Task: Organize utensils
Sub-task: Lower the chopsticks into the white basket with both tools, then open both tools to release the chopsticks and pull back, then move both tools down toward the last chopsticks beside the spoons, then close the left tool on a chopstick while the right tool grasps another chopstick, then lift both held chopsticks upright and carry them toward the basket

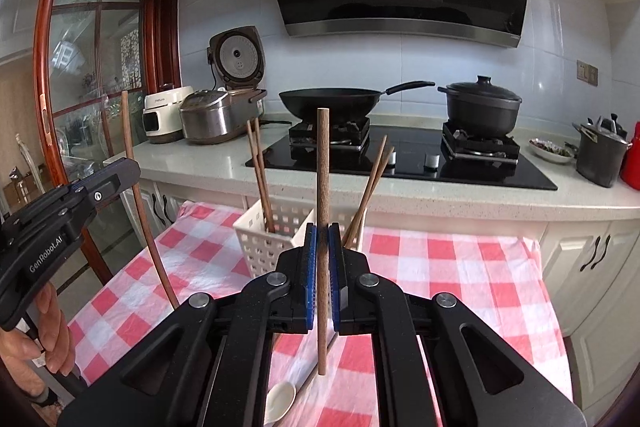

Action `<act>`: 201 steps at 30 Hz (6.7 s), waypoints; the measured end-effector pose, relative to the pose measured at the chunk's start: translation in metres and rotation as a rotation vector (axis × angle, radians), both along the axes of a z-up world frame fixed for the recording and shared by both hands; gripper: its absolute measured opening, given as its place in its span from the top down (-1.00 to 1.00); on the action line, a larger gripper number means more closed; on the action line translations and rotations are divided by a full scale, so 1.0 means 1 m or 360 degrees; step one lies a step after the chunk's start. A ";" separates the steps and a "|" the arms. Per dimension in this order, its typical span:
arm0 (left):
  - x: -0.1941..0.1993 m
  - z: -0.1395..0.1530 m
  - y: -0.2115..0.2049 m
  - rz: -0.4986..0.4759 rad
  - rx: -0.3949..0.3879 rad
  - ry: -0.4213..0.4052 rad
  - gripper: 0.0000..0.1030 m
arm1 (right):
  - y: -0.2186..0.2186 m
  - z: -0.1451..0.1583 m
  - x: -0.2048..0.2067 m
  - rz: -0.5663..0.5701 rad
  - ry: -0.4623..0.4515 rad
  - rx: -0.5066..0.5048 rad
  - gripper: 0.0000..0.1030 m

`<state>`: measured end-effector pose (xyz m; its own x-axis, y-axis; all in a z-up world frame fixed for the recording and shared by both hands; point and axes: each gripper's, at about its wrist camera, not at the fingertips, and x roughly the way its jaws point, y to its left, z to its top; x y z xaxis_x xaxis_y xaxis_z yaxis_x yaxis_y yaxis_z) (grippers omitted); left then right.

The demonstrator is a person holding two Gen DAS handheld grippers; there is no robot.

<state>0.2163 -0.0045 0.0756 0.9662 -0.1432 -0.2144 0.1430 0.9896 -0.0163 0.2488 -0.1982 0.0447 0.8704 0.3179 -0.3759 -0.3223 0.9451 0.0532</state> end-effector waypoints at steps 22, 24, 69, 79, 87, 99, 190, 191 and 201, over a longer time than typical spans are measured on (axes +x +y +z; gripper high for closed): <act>0.119 0.111 -0.002 0.0052 -0.0035 -0.0097 0.89 | 0.004 0.068 0.105 -0.0041 0.0013 0.0133 0.88; 0.130 0.107 -0.004 0.0045 -0.0048 -0.0088 0.89 | 0.007 0.064 0.112 -0.0040 0.0023 0.0128 0.88; 0.060 -0.092 0.045 0.0350 -0.0034 0.0330 -0.62 | -0.018 -0.110 0.074 -0.0117 0.0525 0.0086 0.30; 0.010 -0.162 0.054 0.0372 -0.0078 0.0514 -0.62 | -0.020 -0.171 0.026 -0.0115 0.0704 0.0156 0.30; 0.002 -0.173 0.054 0.0350 -0.0067 0.0549 -0.62 | -0.002 -0.183 0.033 -0.0106 0.0765 0.0086 0.31; 0.004 -0.174 0.061 0.0322 -0.0133 0.0566 -0.62 | 0.025 -0.187 0.056 -0.0099 0.0802 -0.0072 0.31; 0.007 -0.160 0.044 0.0123 -0.0095 0.0597 0.89 | 0.015 -0.176 0.019 -0.0249 0.0686 -0.0114 0.85; 0.005 -0.157 0.045 0.0124 -0.0103 0.0578 0.89 | 0.012 -0.170 0.017 -0.0248 0.0650 -0.0090 0.85; -0.010 -0.136 0.041 0.0118 -0.0107 0.0477 0.89 | -0.005 -0.125 -0.005 -0.0196 0.0393 0.0083 0.86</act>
<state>0.2067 0.0364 -0.0605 0.8696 -0.0982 -0.4839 0.0496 0.9924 -0.1124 0.2441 -0.2030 -0.0801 0.7878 0.2397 -0.5673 -0.1763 0.9704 0.1652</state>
